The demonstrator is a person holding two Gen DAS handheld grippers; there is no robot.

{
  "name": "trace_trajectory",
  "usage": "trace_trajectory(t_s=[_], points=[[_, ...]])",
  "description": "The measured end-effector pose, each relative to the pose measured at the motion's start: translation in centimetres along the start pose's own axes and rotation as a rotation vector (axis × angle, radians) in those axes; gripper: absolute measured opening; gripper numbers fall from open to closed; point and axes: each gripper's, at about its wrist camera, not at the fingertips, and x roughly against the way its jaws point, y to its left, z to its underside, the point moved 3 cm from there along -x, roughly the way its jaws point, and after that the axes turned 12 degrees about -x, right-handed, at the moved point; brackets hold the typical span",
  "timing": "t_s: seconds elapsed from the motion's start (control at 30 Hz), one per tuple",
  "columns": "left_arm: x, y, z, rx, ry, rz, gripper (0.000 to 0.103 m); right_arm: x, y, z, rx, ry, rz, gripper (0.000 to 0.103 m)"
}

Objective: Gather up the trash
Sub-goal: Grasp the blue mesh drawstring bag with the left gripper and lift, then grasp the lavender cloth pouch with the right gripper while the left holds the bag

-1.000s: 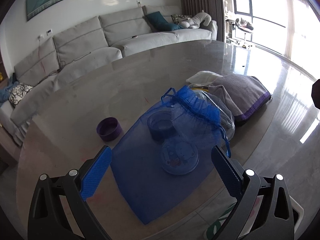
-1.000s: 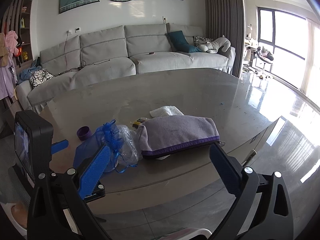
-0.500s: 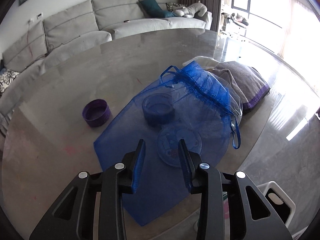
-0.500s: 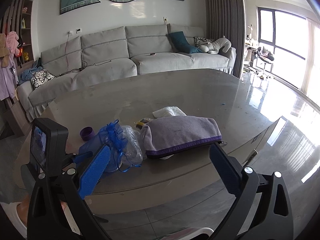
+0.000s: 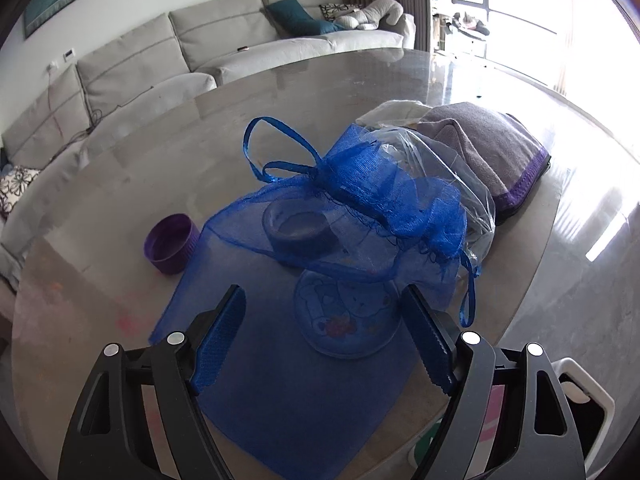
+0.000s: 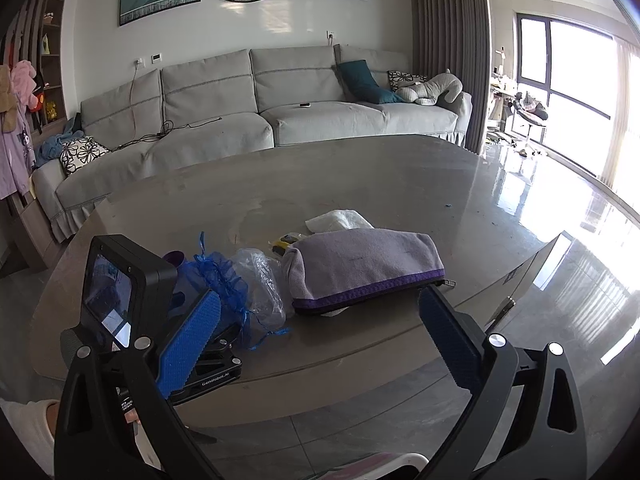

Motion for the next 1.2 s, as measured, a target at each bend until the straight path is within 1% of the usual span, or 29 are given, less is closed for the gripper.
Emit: trace_trajectory(t_s=[0.07,0.13,0.17,0.2,0.23,0.27,0.3,0.37,0.5,0.63,0.73,0.83,0.9,1.07,1.13,1.2], points=[[0.0,0.0,0.0,-0.005,-0.003,0.000,0.057,-0.2,-0.1,0.0,-0.002,0.002,0.002,0.099],[0.2,-0.1,0.1,-0.003,-0.010,0.001,0.052,-0.3,0.0,0.0,-0.004,0.003,0.001,0.099],[0.4,-0.1,0.1,-0.010,-0.017,-0.005,0.047,-0.4,0.1,0.1,-0.004,0.004,0.000,0.099],[0.7,0.0,0.0,-0.013,-0.031,-0.016,0.037,-0.4,0.1,0.1,-0.004,0.004,-0.001,0.099],[1.1,0.4,-0.1,-0.004,-0.048,-0.028,0.021,-0.3,0.1,0.2,-0.004,0.004,-0.002,0.099],[1.5,0.8,-0.2,0.011,-0.058,-0.025,0.011,-0.4,0.2,0.2,-0.002,0.003,-0.002,0.099],[1.8,1.2,-0.4,0.029,-0.069,-0.005,0.006,-0.4,0.2,0.3,0.000,0.002,-0.002,0.099],[2.5,2.0,-0.6,0.068,-0.087,0.014,0.004,-0.8,0.1,0.4,-0.005,0.000,-0.001,0.099],[3.6,3.1,-1.2,0.074,-0.119,-0.010,0.003,-2.3,-0.8,0.6,-0.030,0.016,0.003,0.099],[4.9,4.0,-1.9,0.081,-0.153,-0.025,0.003,-4.8,-2.0,1.0,-0.072,0.042,0.013,0.099],[5.7,4.3,-2.5,0.065,-0.179,-0.049,0.003,-7.1,-3.1,1.0,-0.115,0.058,0.035,0.099],[6.3,4.0,-2.6,0.040,-0.206,-0.085,0.003,-8.9,-3.5,0.9,-0.129,0.057,0.060,0.099],[6.4,4.1,-2.6,0.036,-0.211,-0.091,0.003,-10.0,-3.9,1.0,-0.145,0.082,0.075,0.099],[6.4,4.1,-2.4,0.034,-0.219,-0.106,0.003,-11.6,-5.7,1.6,-0.286,0.129,0.024,0.099],[6.4,3.9,-2.3,0.031,-0.221,-0.103,0.003,-12.3,-6.0,1.5,-0.318,0.153,0.020,0.099],[6.4,3.8,-2.3,0.034,-0.220,-0.092,0.003,-12.7,-6.1,1.5,-0.348,0.177,-0.007,0.099]])
